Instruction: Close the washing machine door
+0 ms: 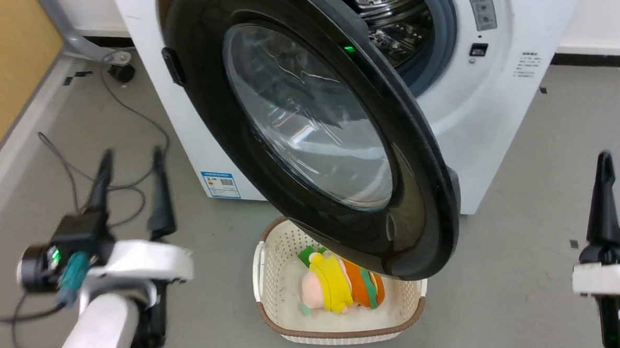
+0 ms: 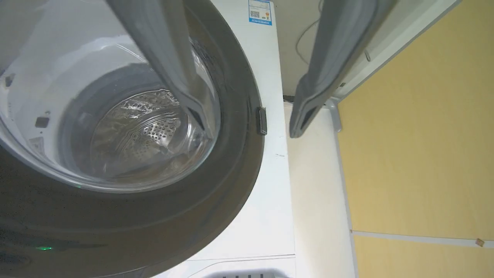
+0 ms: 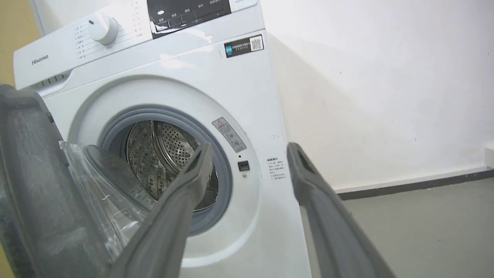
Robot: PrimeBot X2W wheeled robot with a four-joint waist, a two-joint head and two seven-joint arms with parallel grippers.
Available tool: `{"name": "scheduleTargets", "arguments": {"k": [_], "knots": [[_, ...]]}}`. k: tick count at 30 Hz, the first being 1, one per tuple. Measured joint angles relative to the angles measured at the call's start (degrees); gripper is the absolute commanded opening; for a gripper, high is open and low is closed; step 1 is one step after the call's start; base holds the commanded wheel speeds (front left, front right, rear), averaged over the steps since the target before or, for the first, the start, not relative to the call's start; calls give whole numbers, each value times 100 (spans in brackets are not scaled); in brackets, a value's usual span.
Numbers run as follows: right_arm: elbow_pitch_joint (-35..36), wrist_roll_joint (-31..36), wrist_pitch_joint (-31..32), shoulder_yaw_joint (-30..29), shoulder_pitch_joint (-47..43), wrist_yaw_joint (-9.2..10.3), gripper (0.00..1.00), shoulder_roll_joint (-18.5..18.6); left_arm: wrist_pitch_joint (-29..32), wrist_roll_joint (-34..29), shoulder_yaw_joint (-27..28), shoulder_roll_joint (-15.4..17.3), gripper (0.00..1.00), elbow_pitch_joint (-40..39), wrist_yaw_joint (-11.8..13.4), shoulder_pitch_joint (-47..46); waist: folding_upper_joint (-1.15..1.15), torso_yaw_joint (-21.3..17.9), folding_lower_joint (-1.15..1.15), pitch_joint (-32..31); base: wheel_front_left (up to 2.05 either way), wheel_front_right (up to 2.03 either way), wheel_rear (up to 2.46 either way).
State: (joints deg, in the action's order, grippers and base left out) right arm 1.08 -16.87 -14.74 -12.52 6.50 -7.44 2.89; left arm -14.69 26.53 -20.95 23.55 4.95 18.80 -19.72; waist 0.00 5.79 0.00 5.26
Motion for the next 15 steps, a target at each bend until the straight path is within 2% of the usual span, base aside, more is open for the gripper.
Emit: {"name": "scheduleTargets", "arguments": {"k": [1, 2, 3, 5, 10, 15], "knots": [[63, 56, 0, 9, 59, 0, 100, 0, 1, -44, 167, -46, 100, -84, 30, 143, 0, 23, 0, -16, 0, 0, 0], [158, 146, 0, 36, 116, 0, 92, -1, 1, -112, 313, -86, 100, -165, 37, 287, 0, 48, 0, -30, 0, 0, 0], [272, 310, 0, 89, 174, 0, 49, 1, 1, -180, 431, -118, 100, -223, 37, 432, 0, 74, 0, -43, 0, 0, 0], [491, 478, 0, 164, 308, 0, 1, -1, 1, -288, 657, -211, 100, -332, 33, 693, 0, 126, 0, -67, 0, 0, 0], [949, 456, -1, 487, 589, 0, 0, 0, 0, -662, 989, -503, 100, -487, -85, 1254, 0, 244, 0, -124, 0, 0, 0], [1322, 372, -1, 1207, 731, 0, 0, 59, 1, -950, 1278, -815, 100, -504, -310, 1627, 0, 322, 0, -150, 0, 0, 0]]}}
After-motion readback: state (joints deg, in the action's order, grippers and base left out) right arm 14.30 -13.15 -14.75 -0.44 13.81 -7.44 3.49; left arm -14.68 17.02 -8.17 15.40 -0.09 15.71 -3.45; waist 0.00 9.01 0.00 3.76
